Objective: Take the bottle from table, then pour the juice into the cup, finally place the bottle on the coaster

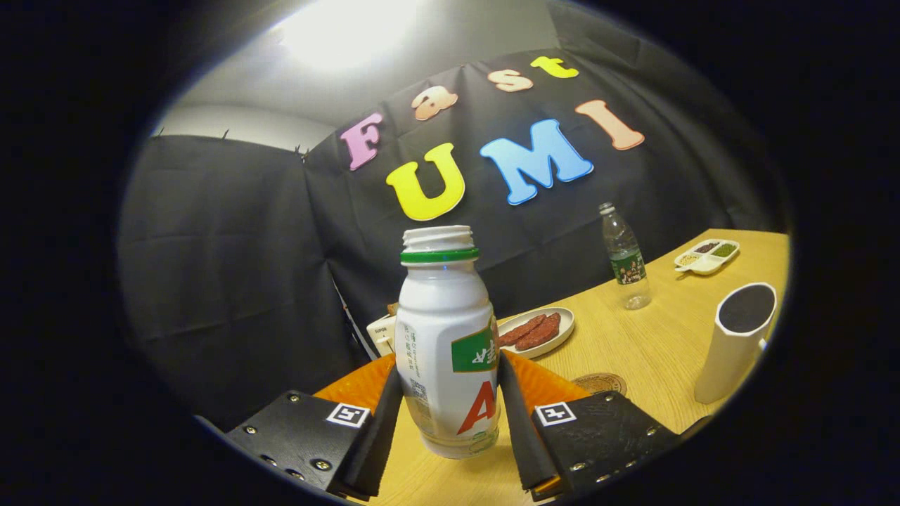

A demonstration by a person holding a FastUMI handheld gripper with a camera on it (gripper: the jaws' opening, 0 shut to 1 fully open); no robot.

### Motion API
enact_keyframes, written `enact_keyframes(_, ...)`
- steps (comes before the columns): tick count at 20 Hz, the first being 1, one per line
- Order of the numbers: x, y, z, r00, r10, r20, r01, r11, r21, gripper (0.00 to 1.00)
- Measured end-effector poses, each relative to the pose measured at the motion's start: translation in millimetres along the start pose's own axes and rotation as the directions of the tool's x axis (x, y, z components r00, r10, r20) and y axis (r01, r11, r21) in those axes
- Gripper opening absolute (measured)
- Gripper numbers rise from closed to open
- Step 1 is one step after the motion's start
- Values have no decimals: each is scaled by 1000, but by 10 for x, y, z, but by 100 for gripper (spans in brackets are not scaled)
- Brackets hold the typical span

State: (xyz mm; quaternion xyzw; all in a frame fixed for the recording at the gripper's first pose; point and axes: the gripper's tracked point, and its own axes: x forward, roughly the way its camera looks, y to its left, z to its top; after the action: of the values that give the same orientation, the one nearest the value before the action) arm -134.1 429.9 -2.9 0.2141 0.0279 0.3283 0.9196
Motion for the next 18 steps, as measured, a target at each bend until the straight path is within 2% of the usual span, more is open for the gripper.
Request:
enact_keyframes(3, -66, -126, 153, 999, 7, 53, -15, 989, 146, 71)
enact_keyframes(5, -116, -196, 266, 994, 11, 106, -40, 961, 275, 70)
enact_keyframes(7, -168, -274, 355, 988, 9, 155, -69, 919, 387, 70)
enact_keyframes(11, -256, -403, 492, 973, -18, 231, -123, 807, 578, 70)
enact_keyframes(14, -294, -512, 509, 966, -52, 253, -131, 745, 654, 71)
enact_keyframes(17, -342, -567, 510, 964, -68, 255, -124, 736, 665, 70)
enact_keyframes(18, -391, -555, 525, 960, -64, 272, -135, 745, 654, 70)
